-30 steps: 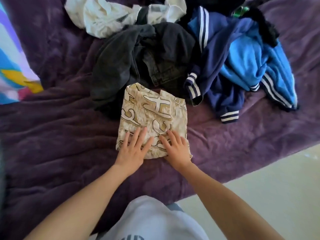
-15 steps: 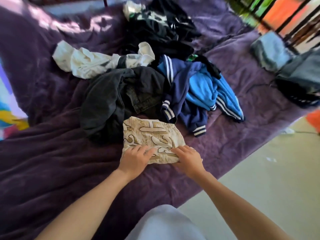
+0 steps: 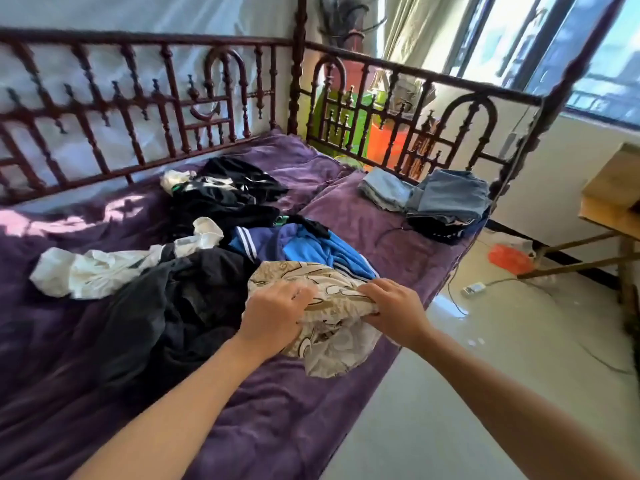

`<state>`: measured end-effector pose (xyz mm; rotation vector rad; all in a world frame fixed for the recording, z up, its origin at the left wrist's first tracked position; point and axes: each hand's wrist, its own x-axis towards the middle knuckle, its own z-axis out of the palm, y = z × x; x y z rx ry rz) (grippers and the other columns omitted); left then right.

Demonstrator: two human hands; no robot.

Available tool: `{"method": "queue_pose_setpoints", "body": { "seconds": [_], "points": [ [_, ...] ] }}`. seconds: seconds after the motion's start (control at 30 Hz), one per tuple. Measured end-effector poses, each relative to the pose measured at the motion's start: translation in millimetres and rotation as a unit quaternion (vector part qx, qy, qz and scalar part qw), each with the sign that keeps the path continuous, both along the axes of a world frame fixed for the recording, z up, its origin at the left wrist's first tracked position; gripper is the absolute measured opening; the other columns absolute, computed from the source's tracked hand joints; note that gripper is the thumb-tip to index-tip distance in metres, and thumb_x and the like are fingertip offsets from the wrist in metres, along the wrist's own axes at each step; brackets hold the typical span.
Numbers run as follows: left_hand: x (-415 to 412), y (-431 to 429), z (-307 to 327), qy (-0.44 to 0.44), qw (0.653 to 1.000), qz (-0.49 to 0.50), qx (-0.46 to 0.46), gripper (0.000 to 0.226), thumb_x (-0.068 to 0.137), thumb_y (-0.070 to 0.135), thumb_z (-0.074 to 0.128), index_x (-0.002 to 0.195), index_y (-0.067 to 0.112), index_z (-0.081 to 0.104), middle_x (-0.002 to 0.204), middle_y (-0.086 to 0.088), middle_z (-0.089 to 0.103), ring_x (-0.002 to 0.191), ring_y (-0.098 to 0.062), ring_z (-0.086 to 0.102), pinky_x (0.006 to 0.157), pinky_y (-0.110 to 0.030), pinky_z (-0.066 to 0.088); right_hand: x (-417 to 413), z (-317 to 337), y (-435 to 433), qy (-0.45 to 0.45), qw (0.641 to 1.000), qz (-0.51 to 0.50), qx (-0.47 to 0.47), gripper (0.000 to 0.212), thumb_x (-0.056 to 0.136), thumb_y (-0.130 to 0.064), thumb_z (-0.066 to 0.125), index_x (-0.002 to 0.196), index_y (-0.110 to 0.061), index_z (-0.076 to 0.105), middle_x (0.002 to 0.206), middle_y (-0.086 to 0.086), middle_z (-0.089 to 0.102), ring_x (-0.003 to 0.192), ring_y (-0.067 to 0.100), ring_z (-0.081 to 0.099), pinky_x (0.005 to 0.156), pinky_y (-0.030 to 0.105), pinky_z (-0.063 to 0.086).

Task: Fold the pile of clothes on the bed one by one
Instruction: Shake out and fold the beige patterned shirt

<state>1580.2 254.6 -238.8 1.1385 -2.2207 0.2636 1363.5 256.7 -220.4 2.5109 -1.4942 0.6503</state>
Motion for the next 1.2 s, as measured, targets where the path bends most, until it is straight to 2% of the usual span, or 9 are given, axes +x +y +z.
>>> {"method": "queue_pose_setpoints", "body": {
  "seconds": [0.2,0.3,0.37,0.43,0.53,0.63,0.83,1.07,1.2],
  "points": [
    [-82.0,-32.6,53.6,-0.034,0.995,-0.049,-0.082,0.058,0.031,-0.003,0.086,0.086,0.009,0.072,0.068,-0.004,0.070,0.052,-0.022,0.065,0.040,-0.021,0.044,-86.3,42.5,-12.9,-0.014,0.997,-0.020,-0.068,0.049,0.038,-0.010,0.091,0.084,-0.006,0.073,0.070,0.006,0.068,0.061,0.021,0.068,0.049,0.027,0.052],
    [-142.5,-55.9,58.7,-0.025,0.993,-0.078,-0.086,0.073,0.025,-0.002,0.086,0.093,0.014,0.063,0.071,-0.004,0.070,0.052,-0.021,0.065,0.040,-0.021,0.047,-147.7,50.3,-28.9,-0.012,0.998,-0.043,-0.041,0.043,0.056,-0.012,0.084,0.097,-0.007,0.072,0.086,0.008,0.070,0.079,0.024,0.069,0.061,0.032,0.053],
    [-183.7,-71.4,57.2,-0.031,0.993,-0.090,-0.064,0.072,0.028,0.000,0.087,0.095,0.015,0.063,0.073,-0.005,0.071,0.056,-0.022,0.067,0.041,-0.024,0.050,-189.0,49.1,-42.4,-0.012,0.997,-0.073,-0.015,0.041,0.071,-0.018,0.074,0.111,-0.011,0.067,0.104,0.006,0.068,0.098,0.022,0.064,0.074,0.030,0.048],
    [-219.2,-90.4,50.6,-0.044,0.995,-0.091,-0.024,0.061,0.037,0.003,0.089,0.094,0.010,0.070,0.077,-0.006,0.072,0.063,-0.024,0.069,0.044,-0.029,0.053,-226.7,43.9,-54.9,-0.012,0.996,-0.089,0.008,0.041,0.076,-0.022,0.068,0.117,-0.015,0.064,0.110,0.003,0.066,0.105,0.021,0.060,0.079,0.028,0.045],
    [-260.4,-119.8,37.3,-0.036,0.991,-0.101,0.078,0.046,0.068,0.021,0.080,0.111,0.015,0.067,0.099,-0.004,0.071,0.087,-0.024,0.069,0.066,-0.032,0.056,-268.4,33.5,-74.1,0.003,0.993,-0.104,0.060,0.042,0.078,-0.027,0.064,0.120,-0.020,0.061,0.113,-0.002,0.064,0.107,0.018,0.058,0.080,0.026,0.043],
    [-290.4,-151.5,26.1,-0.056,0.979,-0.081,0.180,0.036,0.085,0.041,0.058,0.120,0.030,0.057,0.112,0.009,0.064,0.104,-0.015,0.061,0.083,-0.029,0.045,-298.3,22.0,-98.3,0.010,0.988,-0.111,0.108,0.039,0.079,-0.032,0.062,0.118,-0.025,0.060,0.113,-0.007,0.064,0.104,0.016,0.058,0.080,0.026,0.043],
    [-313.5,-230.5,2.6,-0.098,0.958,-0.086,0.257,0.031,0.085,0.041,0.055,0.114,0.033,0.056,0.109,0.013,0.063,0.101,-0.010,0.060,0.081,-0.025,0.040,-322.1,-15.4,-168.0,-0.033,0.983,-0.105,0.150,0.033,0.078,-0.033,0.062,0.110,-0.026,0.064,0.105,-0.008,0.066,0.097,0.014,0.061,0.075,0.024,0.043],
    [-334.2,-328.7,2.2,-0.103,0.943,-0.082,0.304,0.036,0.086,0.036,0.054,0.122,0.034,0.053,0.118,0.015,0.061,0.108,-0.011,0.058,0.088,-0.031,0.044,-333.0,-12.9,-264.9,-0.023,0.972,-0.129,0.195,0.031,0.076,-0.030,0.063,0.107,-0.023,0.063,0.106,-0.006,0.065,0.099,0.016,0.059,0.070,0.023,0.033],
    [-343.7,-389.0,4.8,-0.109,0.939,-0.094,0.314,0.044,0.085,0.037,0.056,0.129,0.037,0.047,0.119,0.016,0.061,0.107,-0.011,0.058,0.086,-0.029,0.045,-343.8,-14.7,-324.6,-0.041,0.965,-0.129,0.223,0.031,0.074,-0.029,0.063,0.105,-0.021,0.064,0.103,-0.005,0.066,0.096,0.015,0.059,0.072,0.024,0.037]
  ]
}}
